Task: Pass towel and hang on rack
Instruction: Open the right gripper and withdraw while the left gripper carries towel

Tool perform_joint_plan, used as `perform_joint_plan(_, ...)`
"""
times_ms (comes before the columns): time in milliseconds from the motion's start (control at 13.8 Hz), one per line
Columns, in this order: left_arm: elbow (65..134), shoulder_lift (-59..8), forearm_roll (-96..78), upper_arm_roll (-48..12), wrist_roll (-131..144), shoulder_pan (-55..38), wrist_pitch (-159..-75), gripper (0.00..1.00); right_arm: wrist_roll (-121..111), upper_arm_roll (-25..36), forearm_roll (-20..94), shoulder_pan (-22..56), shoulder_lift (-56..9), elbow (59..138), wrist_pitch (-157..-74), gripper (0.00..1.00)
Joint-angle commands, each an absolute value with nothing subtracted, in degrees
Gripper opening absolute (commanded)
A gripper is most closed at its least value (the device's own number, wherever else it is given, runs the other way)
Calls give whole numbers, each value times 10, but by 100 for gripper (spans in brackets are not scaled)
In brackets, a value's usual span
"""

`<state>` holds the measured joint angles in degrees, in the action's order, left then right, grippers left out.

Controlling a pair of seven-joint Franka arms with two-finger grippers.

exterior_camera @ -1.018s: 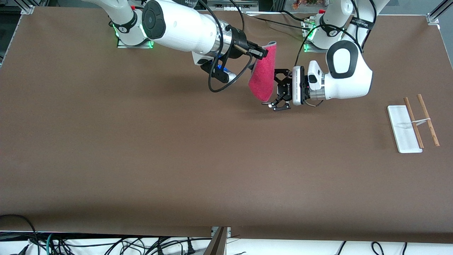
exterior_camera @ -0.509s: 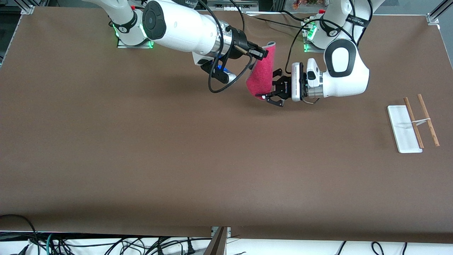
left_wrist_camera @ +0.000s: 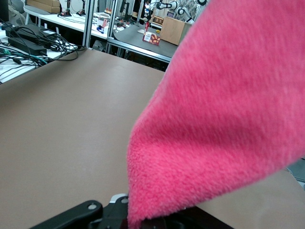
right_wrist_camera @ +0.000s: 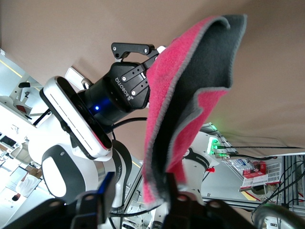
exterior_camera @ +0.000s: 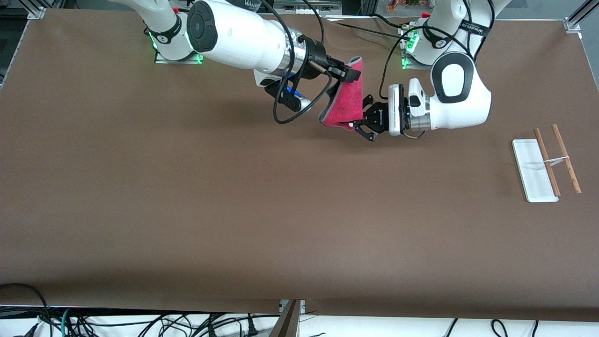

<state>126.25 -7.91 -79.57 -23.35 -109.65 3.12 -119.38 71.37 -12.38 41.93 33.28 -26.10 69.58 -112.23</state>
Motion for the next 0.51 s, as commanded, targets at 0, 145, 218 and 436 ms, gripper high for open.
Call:
perform_joint_plan(0, 1265, -61, -757, -236, -1106, 48, -1197, 0, 719, -113, 417, 329, -269, 678, -1117, 100)
perform_joint_plan(145, 1241, -62, -639, -235, -1048, 56, -1198, 0, 716, -105, 417, 319, -269, 678, -1113, 100)
perform_joint_plan(218, 1230, -62, -595, -236, -1016, 58, -1197, 0, 713, -105, 416, 306, -268, 678, -1100, 100)
perform_joint_plan(436, 1213, -61, -500, -234, -963, 69, -1190, 0, 672, -105, 400, 266, -258, 674, -1038, 100)
